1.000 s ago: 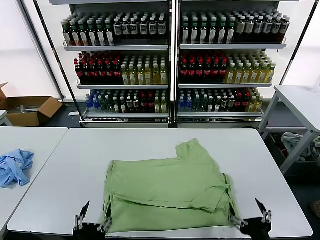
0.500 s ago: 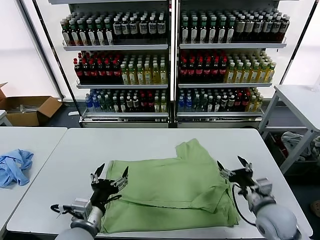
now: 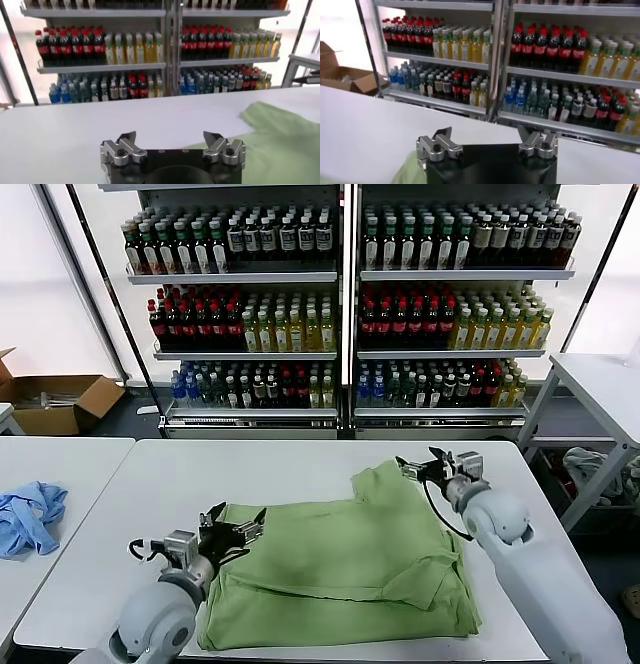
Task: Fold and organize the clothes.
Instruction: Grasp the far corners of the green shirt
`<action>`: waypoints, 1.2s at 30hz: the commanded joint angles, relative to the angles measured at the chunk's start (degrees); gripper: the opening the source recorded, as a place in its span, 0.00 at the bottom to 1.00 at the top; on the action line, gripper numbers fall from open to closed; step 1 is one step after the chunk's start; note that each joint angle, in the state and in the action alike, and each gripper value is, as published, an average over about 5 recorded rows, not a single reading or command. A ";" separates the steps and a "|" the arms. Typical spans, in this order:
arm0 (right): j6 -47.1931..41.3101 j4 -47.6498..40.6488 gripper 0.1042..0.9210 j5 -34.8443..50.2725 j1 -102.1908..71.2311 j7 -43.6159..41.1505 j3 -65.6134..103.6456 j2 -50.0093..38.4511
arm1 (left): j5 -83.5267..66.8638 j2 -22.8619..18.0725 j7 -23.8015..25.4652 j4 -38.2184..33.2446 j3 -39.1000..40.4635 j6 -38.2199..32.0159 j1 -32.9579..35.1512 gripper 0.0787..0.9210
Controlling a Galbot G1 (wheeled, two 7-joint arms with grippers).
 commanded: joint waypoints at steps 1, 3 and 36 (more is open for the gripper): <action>-2.24 -11.00 0.88 -3.44 8.47 -3.96 -5.61 3.38 | -3.25 -0.80 3.01 13.27 0.94 3.66 -9.08 0.88; -2.20 -11.69 0.88 -3.93 8.39 -4.43 -5.47 3.65 | -3.25 -1.11 3.53 14.98 1.03 3.66 -9.69 0.88; 2.07 -18.21 0.81 -8.69 6.30 -10.26 -4.09 6.49 | -2.08 -2.44 8.18 23.15 -0.84 1.52 -8.90 0.84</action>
